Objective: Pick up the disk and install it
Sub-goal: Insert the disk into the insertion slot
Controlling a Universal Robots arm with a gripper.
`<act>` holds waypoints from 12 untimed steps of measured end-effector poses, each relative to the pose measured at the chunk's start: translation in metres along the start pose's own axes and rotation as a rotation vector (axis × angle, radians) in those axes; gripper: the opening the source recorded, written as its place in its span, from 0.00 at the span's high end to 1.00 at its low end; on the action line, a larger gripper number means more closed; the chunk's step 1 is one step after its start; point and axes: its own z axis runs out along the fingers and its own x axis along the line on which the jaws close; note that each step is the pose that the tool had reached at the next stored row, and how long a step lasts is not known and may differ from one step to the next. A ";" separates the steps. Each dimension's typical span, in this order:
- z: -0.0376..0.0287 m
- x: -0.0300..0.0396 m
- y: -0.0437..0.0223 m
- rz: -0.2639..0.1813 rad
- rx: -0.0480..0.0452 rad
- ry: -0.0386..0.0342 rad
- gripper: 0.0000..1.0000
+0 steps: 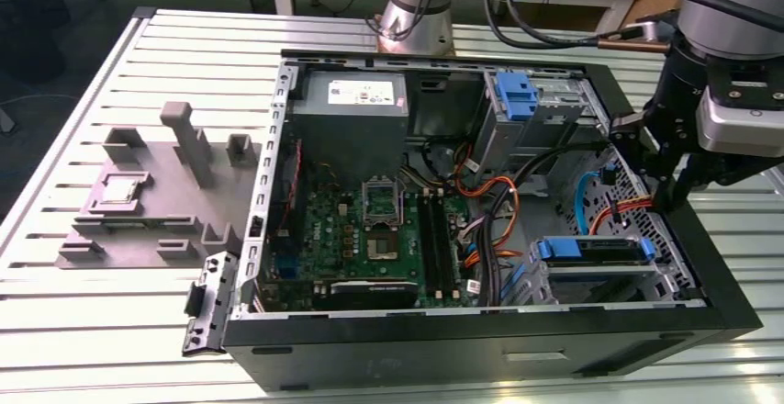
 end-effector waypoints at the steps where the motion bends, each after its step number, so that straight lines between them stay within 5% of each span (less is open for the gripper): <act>1: 0.0001 0.0000 0.0000 -0.001 -0.0016 0.0009 0.76; 8: -0.0015 0.0000 -0.0003 -0.003 -0.0103 0.0059 0.76; 12: -0.0031 -0.0051 -0.0005 -0.010 -0.0280 0.0357 0.76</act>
